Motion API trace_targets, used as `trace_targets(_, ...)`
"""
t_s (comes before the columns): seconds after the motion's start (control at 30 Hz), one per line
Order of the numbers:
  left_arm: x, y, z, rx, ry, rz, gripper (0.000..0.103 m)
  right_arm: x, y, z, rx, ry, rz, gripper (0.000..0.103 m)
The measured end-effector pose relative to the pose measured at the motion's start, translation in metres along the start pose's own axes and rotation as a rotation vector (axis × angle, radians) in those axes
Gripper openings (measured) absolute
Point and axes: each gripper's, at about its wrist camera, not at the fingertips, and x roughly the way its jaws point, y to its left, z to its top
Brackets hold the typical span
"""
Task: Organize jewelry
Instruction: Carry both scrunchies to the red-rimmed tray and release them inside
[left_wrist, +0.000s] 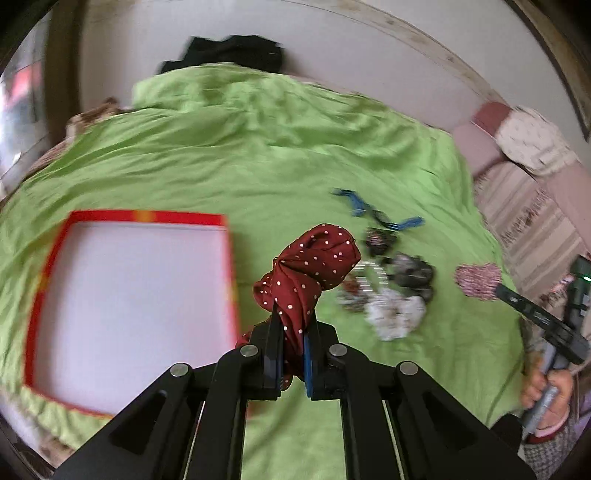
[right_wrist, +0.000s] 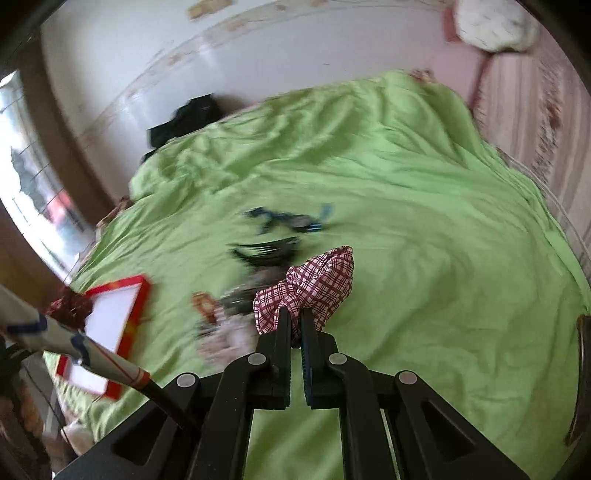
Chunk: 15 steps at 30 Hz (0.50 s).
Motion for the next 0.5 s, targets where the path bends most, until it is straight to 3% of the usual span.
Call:
trace_targets(0.1,-0.011,0.04,-0.009,-0.05,-0.011,0.071,0.008,0.0,0.041,-0.005,-0.068,0.017,0.046,0.006)
trace_targets(0.3,-0.02,0.114,-0.026,-0.164,-0.003,0.135,0.008,0.012,0.128,-0.018,-0.214,0.071,0.14,0.005)
trace_targets(0.5,0.0,0.16,-0.013,-0.235,0.024,0.174,0.008,0.044,0.205,-0.018,-0.306,0.12,0.22,0.005)
